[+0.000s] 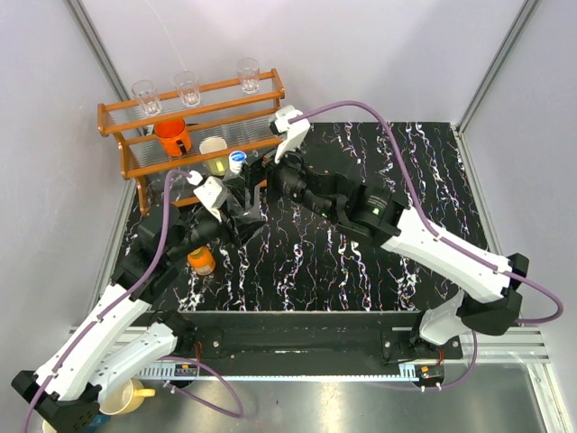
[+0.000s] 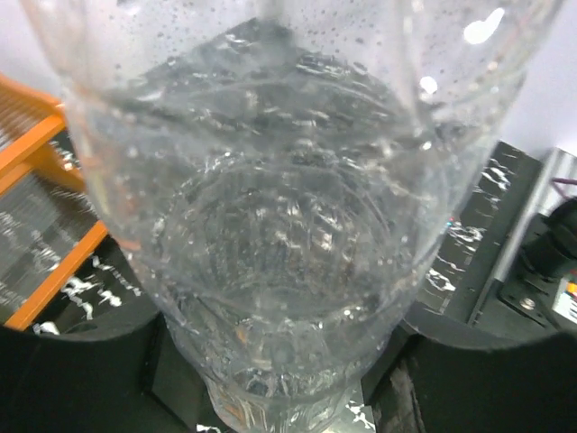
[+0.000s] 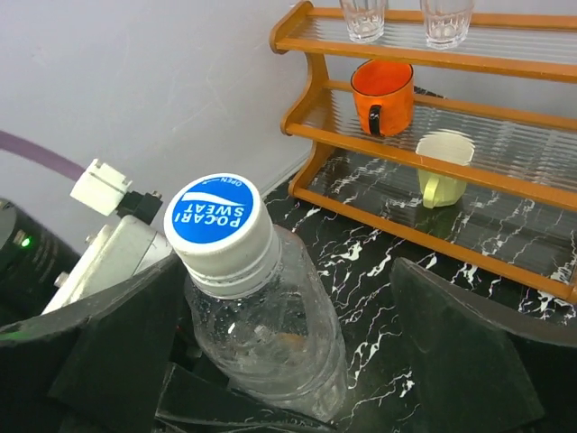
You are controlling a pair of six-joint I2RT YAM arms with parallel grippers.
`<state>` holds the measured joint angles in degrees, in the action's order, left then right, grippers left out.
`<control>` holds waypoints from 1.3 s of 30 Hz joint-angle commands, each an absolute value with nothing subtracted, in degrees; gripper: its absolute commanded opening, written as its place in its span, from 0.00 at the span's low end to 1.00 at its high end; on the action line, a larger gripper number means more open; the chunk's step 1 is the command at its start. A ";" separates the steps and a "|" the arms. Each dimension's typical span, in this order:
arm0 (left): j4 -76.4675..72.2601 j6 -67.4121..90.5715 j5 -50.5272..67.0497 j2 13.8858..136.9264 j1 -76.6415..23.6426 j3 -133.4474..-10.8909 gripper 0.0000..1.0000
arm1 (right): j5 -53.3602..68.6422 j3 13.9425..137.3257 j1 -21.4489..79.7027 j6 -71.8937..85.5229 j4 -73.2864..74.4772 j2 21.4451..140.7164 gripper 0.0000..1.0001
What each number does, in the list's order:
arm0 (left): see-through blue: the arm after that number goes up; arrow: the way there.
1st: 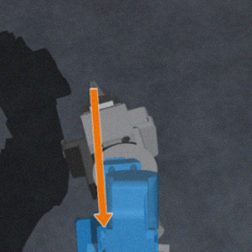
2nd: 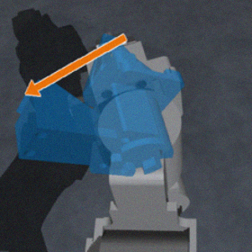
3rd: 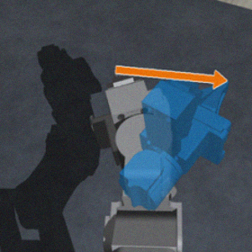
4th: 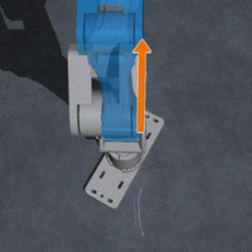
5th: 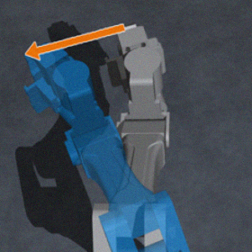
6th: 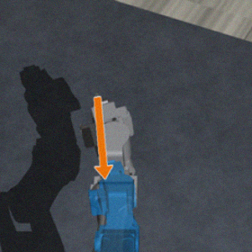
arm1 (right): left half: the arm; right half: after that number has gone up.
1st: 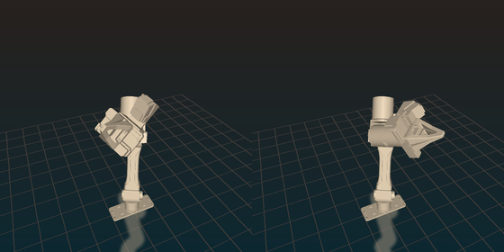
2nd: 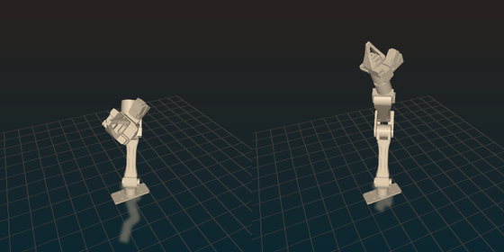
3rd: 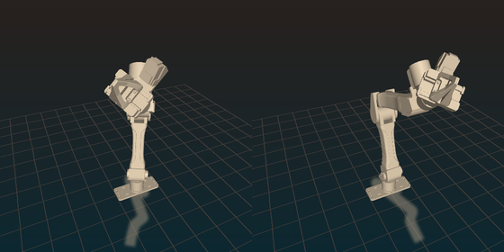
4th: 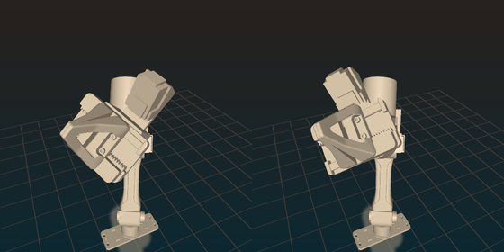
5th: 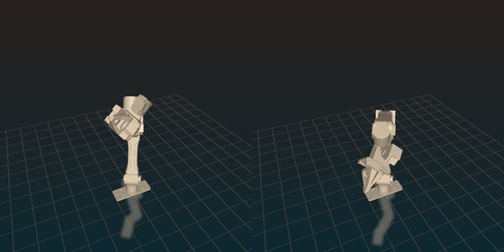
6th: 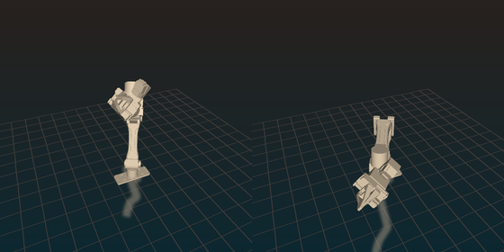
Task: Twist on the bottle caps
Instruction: Screw the bottle cap onto the plastic bottle.
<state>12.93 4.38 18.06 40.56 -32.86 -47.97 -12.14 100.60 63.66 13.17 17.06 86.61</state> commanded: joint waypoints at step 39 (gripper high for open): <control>-8.61 16.88 67.59 45.79 -37.00 -45.62 0.00 | 74.70 101.87 47.20 28.64 -15.10 85.78 0.77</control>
